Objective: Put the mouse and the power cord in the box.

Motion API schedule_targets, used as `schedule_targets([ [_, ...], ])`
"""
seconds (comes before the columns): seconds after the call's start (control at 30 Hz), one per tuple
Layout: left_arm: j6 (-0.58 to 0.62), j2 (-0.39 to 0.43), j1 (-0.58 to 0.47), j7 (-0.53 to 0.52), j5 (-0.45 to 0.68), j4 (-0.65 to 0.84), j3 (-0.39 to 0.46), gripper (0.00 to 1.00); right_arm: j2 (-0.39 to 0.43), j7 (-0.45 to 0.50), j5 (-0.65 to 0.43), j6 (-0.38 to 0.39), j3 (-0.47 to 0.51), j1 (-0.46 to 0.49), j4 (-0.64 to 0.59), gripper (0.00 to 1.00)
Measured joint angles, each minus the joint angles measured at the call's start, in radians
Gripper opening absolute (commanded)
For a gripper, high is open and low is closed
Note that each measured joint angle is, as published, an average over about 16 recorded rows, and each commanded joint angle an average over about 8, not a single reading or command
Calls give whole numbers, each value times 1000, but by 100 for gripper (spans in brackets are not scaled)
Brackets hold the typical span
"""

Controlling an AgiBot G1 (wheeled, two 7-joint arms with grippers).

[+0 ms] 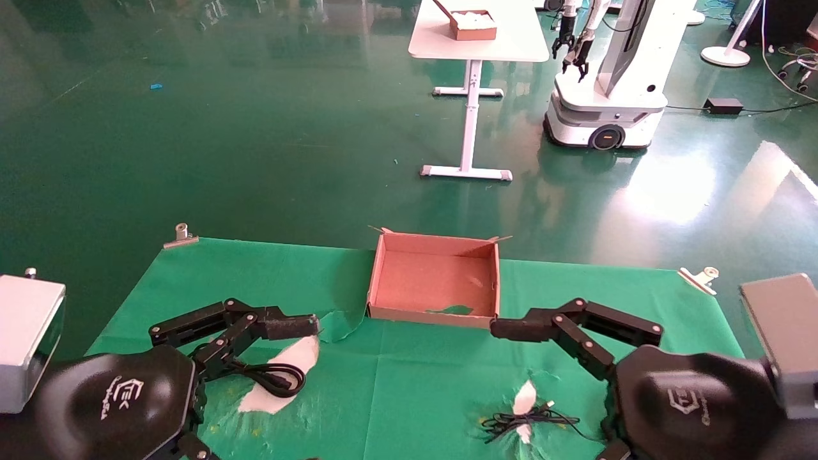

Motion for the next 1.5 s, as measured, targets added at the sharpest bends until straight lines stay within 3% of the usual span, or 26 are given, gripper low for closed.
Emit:
schedule_targets([
  [1.1,0,-2,0,0,15,-4,6,100,5,-2,-13,-1,-4,-2,2,100],
  [1.3,-13,-6,-24,-17,133,-22,51,100,28,-13,-117,2,-34,10,22,100],
  [1.5,-46,22,-106,-55,419,-38,154,100,38,-18,-322,10,-100,56,45,100],
])
